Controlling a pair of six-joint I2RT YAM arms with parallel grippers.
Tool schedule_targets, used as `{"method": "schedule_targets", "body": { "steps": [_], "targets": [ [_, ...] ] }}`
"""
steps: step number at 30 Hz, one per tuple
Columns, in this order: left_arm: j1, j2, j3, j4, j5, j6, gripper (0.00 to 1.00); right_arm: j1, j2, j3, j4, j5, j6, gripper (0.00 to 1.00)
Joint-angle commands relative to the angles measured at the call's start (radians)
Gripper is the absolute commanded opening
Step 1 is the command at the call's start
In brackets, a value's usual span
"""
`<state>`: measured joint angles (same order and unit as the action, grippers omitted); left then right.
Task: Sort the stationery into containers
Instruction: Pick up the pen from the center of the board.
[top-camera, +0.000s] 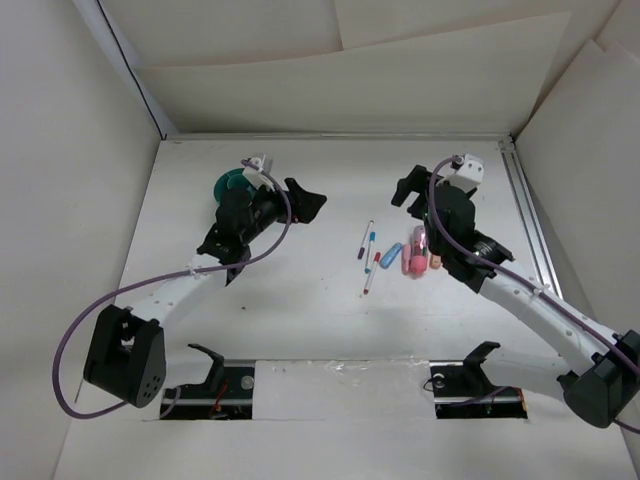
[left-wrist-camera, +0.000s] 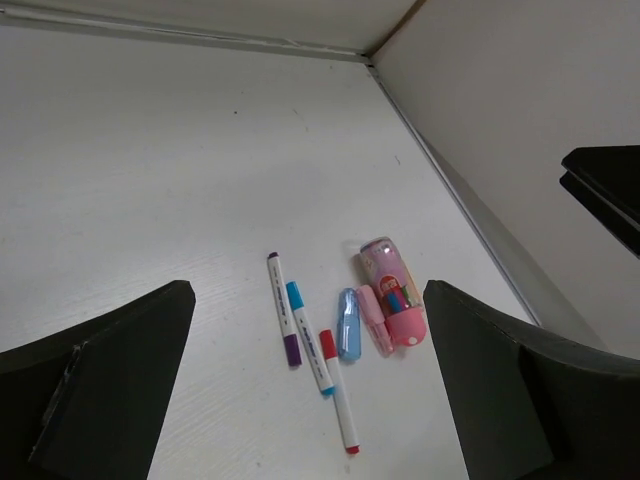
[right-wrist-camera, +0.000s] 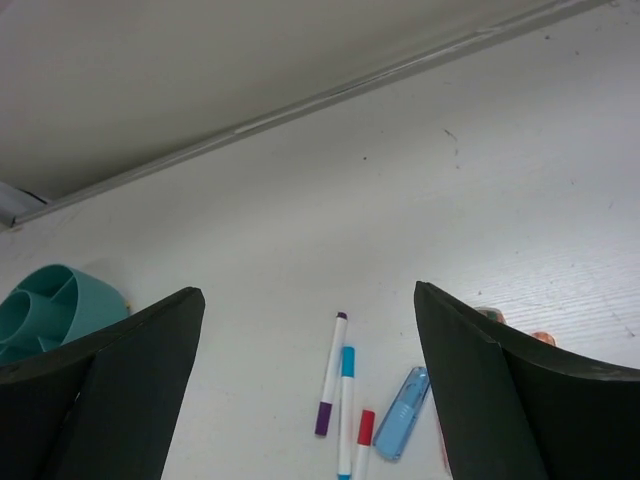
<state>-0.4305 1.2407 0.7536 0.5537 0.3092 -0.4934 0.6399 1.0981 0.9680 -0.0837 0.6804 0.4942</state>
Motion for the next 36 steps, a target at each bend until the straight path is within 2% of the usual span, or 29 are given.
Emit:
{"method": "schedule_targets", "body": {
  "steps": [1, 3, 4, 6, 7, 8, 9, 11, 12, 13, 16, 21, 25, 28, 29, 30, 31, 32, 33, 34, 35, 36],
  "targets": [
    [0.001, 0.012, 0.016, 0.044, 0.041, -0.030, 1.00, -0.014, -0.027, 0.005, 0.013, -0.005, 0.010, 0.92],
    [-0.016, 0.038, 0.070, 0.015, 0.008, -0.042, 1.00, -0.026, -0.027, -0.005, 0.013, -0.005, 0.020, 0.92],
    [-0.069, 0.049, 0.070, 0.015, -0.008, -0.022, 1.00, -0.026, -0.036, -0.005, 0.013, -0.005, 0.029, 0.92],
    [-0.160, 0.063, 0.096, 0.015, -0.161, 0.047, 1.00, -0.037, -0.037, -0.005, 0.013, -0.005, 0.029, 0.87],
    [-0.260, 0.084, 0.105, 0.015, -0.224, 0.126, 1.00, -0.046, -0.046, -0.005, 0.013, -0.005, 0.029, 0.83],
    [-0.308, 0.097, 0.116, 0.005, -0.290, 0.165, 1.00, -0.046, -0.046, -0.014, 0.013, -0.005, 0.029, 0.71],
    [-0.351, 0.112, 0.140, -0.006, -0.417, 0.191, 1.00, -0.057, -0.055, -0.014, 0.013, -0.005, 0.029, 0.60],
    [-0.442, 0.170, 0.173, -0.027, -0.519, 0.204, 1.00, -0.066, -0.066, -0.014, 0.003, -0.005, 0.040, 0.19],
    [-0.464, 0.195, 0.212, -0.056, -0.636, 0.170, 1.00, -0.066, -0.078, -0.014, 0.002, 0.004, 0.040, 0.11],
    [-0.482, 0.219, 0.237, -0.078, -0.665, 0.149, 1.00, -0.077, -0.078, -0.014, -0.008, 0.004, 0.049, 0.06],
    [-0.502, 0.302, 0.297, -0.113, -0.665, 0.105, 1.00, -0.088, -0.109, -0.032, -0.008, 0.013, 0.049, 0.03],
    [-0.502, 0.365, 0.325, -0.092, -0.654, 0.067, 1.00, -0.097, -0.133, -0.032, -0.008, 0.013, 0.058, 0.09],
    [-0.502, 0.466, 0.463, -0.244, -0.674, 0.055, 1.00, -0.097, -0.133, -0.032, -0.018, 0.013, 0.067, 0.14],
    [-0.490, 0.512, 0.463, -0.213, -0.613, 0.075, 1.00, -0.106, -0.155, -0.032, -0.018, 0.013, 0.067, 0.14],
    [-0.490, 0.531, 0.490, -0.248, -0.593, 0.075, 1.00, -0.106, -0.155, -0.032, -0.018, 0.013, 0.067, 0.14],
    [-0.490, 0.549, 0.524, -0.258, -0.564, 0.075, 0.97, -0.106, -0.164, -0.041, -0.018, 0.013, 0.067, 0.14],
    [-0.479, 0.565, 0.538, -0.258, -0.547, 0.084, 0.83, -0.106, -0.164, -0.041, -0.018, 0.013, 0.067, 0.16],
    [-0.470, 0.597, 0.553, -0.285, -0.547, 0.075, 0.24, -0.106, -0.175, -0.041, -0.018, 0.013, 0.067, 0.16],
    [-0.470, 0.612, 0.584, -0.297, -0.562, 0.075, 0.05, -0.106, -0.175, -0.041, -0.018, 0.013, 0.067, 0.16],
    [-0.470, 0.629, 0.604, -0.317, -0.590, 0.064, 0.00, -0.106, -0.175, -0.041, -0.018, 0.013, 0.067, 0.16],
    [-0.470, 0.658, 0.619, -0.337, -0.613, 0.064, 0.00, -0.106, -0.185, -0.041, -0.018, 0.013, 0.067, 0.16],
    [-0.470, 0.669, 0.631, -0.348, -0.622, 0.053, 0.06, -0.106, -0.185, -0.041, -0.027, 0.013, 0.067, 0.16]
  ]
}}
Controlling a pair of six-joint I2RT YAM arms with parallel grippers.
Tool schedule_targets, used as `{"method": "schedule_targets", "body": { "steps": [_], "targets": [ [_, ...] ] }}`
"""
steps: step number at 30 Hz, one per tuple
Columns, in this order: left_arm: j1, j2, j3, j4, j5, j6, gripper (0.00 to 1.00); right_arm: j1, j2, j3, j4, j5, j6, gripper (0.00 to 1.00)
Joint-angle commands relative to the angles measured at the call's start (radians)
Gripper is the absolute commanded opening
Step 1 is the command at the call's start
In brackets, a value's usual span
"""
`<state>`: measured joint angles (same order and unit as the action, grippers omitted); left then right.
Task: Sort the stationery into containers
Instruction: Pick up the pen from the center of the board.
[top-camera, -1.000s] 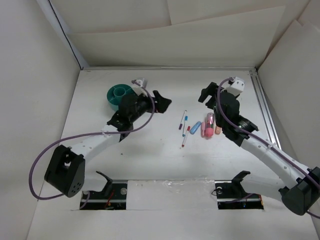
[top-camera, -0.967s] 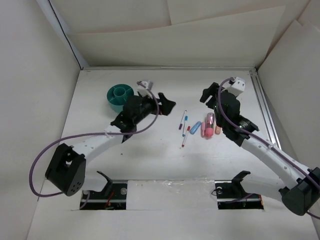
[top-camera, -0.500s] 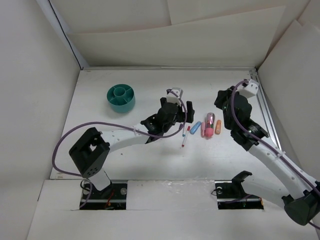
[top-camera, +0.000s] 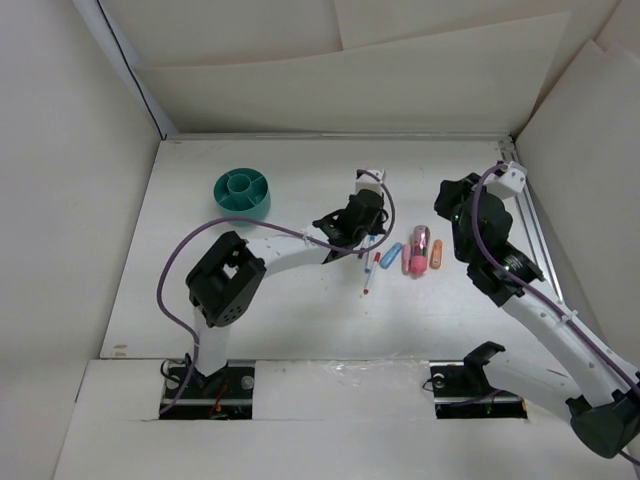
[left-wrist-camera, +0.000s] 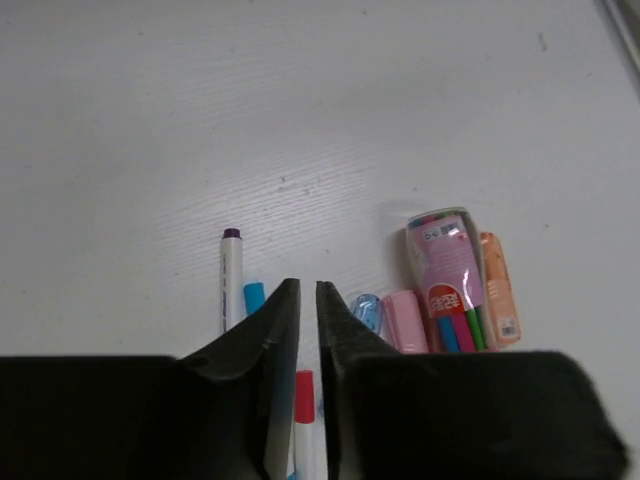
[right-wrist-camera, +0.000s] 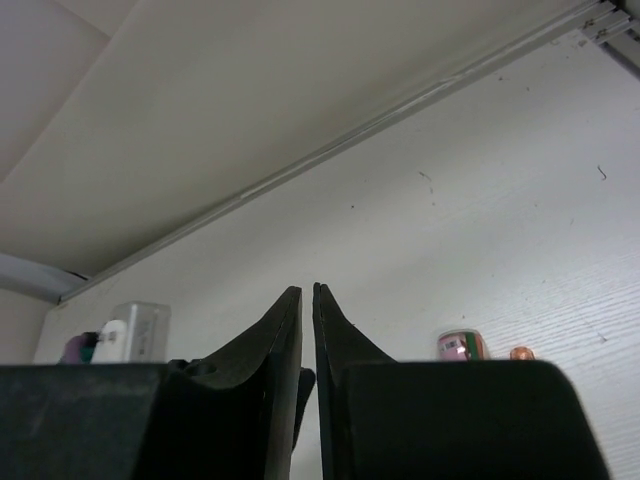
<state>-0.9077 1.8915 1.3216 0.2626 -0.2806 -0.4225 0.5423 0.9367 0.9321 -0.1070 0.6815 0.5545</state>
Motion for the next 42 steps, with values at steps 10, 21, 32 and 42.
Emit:
{"method": "schedule_targets", "body": {
  "steps": [10, 21, 32, 42],
  "targets": [
    [0.007, 0.237, 0.313, -0.319, -0.132, 0.060, 0.33, -0.018, -0.045, -0.015, -0.003, 0.012, 0.016, 0.20],
    [0.016, 0.342, 0.436, -0.385, -0.177, 0.073, 0.30, -0.018, -0.056, -0.024, -0.003, -0.007, 0.016, 0.21],
    [0.016, 0.425, 0.511, -0.428, -0.169, 0.093, 0.31, -0.018, -0.065, -0.024, 0.006, -0.025, 0.016, 0.22],
    [0.026, 0.468, 0.558, -0.456, -0.178, 0.102, 0.32, -0.018, -0.065, -0.033, 0.016, -0.034, 0.016, 0.22]
  ]
}}
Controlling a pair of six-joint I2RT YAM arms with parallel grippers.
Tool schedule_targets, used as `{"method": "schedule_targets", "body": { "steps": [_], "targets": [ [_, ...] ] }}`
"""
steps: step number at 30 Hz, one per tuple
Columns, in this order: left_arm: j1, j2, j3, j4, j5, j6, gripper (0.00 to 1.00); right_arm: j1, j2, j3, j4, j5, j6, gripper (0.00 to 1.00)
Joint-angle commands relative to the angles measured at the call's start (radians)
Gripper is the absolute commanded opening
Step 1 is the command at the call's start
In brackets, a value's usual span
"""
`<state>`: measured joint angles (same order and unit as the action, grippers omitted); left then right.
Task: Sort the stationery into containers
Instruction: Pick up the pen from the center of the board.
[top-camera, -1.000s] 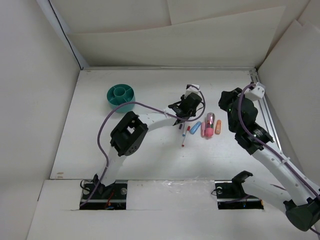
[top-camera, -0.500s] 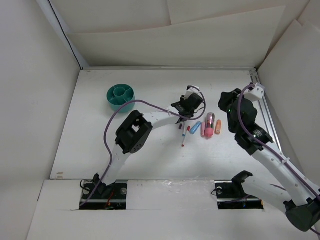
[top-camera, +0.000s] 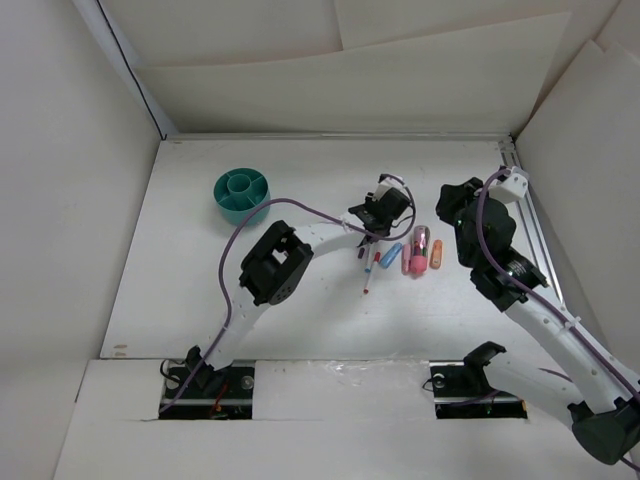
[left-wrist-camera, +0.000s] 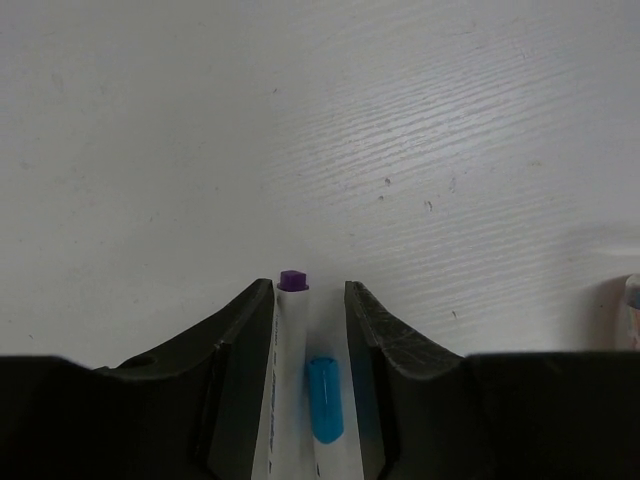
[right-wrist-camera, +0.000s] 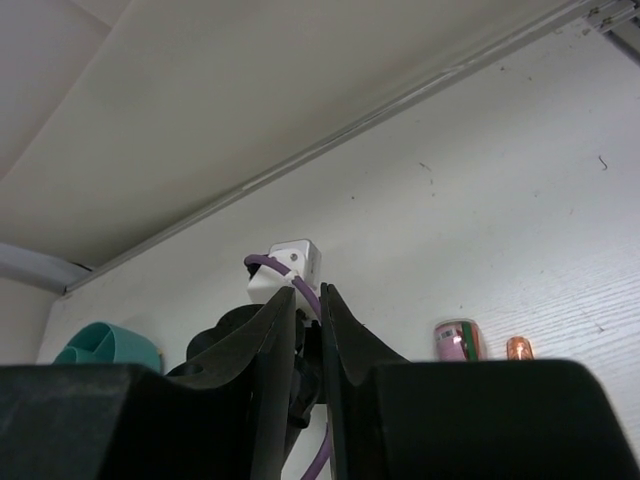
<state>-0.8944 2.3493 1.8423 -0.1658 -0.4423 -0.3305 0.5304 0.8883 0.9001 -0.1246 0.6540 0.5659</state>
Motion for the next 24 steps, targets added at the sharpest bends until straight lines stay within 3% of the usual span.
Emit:
{"method": "schedule_targets", "body": {
  "steps": [1, 11, 15, 17, 24],
  "targets": [
    [0.012, 0.010, 0.037, -0.028, -0.016, 0.019, 0.30, -0.006, -0.017, -0.001, 0.034, -0.016, 0.005, 0.22],
    [0.012, 0.021, 0.018, -0.037, -0.056, 0.028, 0.18, -0.006, -0.017, -0.001, 0.034, -0.016, 0.005, 0.25],
    [0.012, 0.030, 0.018, -0.037, -0.065, 0.038, 0.10, -0.006, -0.017, -0.001, 0.034, -0.016, 0.005, 0.25],
    [0.012, 0.030, 0.018, -0.037, -0.065, 0.038, 0.00, -0.006, -0.026, -0.001, 0.034, -0.016, 0.005, 0.25],
    [0.024, -0.039, 0.009, -0.037, -0.092, 0.038, 0.00, -0.006, -0.026, -0.001, 0.034, -0.016, 0.005, 0.27]
  ]
}}
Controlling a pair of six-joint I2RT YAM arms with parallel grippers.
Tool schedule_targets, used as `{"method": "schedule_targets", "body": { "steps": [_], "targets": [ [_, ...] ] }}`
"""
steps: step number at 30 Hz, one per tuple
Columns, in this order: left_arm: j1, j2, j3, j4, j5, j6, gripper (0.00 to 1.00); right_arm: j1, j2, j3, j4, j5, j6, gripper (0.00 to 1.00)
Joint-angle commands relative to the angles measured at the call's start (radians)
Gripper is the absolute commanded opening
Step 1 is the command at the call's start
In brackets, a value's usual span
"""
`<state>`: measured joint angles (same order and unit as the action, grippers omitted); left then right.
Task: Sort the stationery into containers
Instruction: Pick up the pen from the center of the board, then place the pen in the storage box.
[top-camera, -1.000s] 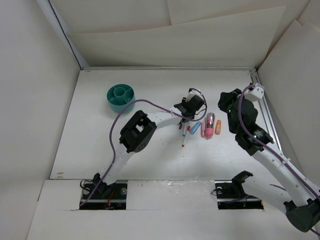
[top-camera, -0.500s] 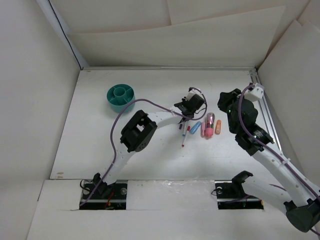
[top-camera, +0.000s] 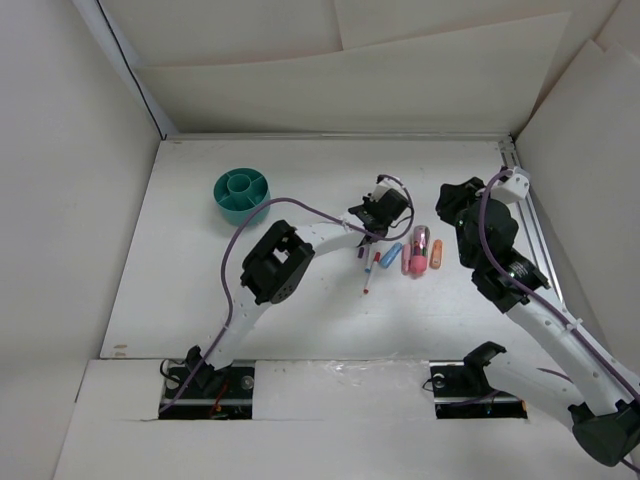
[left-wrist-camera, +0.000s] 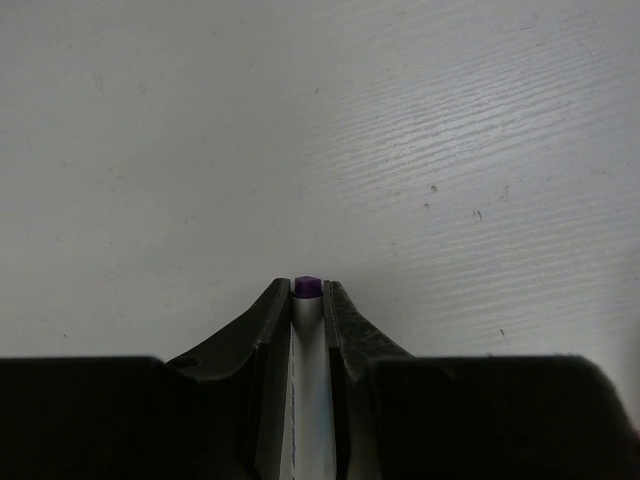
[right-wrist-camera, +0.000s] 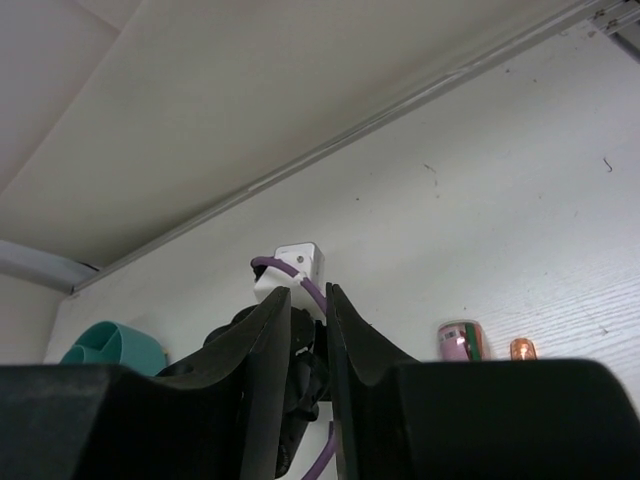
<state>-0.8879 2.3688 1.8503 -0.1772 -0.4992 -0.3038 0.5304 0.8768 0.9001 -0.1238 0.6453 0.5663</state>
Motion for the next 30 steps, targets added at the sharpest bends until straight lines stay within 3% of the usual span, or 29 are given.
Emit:
{"method": "schedule_targets", "body": {
  "steps": [1, 12, 17, 26, 30],
  "targets": [
    [0.018, -0.075, 0.001, -0.025, -0.035, 0.011, 0.00, -0.006, -0.015, -0.001, 0.033, -0.007, 0.004, 0.27],
    [0.190, -0.385, -0.112, 0.008, 0.071, -0.072, 0.00, -0.006, -0.015, -0.001, 0.042, -0.007, 0.004, 0.27],
    [0.305, -0.494, -0.082, 0.008, 0.071, -0.113, 0.00, -0.006, -0.006, -0.001, 0.042, -0.016, 0.004, 0.27],
    [0.569, -0.565, -0.086, 0.041, -0.021, -0.245, 0.00, -0.006, 0.004, -0.010, 0.061, -0.036, 0.004, 0.27],
    [0.625, -0.540, -0.063, 0.070, -0.120, -0.190, 0.00, -0.006, -0.006, -0.020, 0.070, -0.058, 0.004, 0.27]
  ]
}}
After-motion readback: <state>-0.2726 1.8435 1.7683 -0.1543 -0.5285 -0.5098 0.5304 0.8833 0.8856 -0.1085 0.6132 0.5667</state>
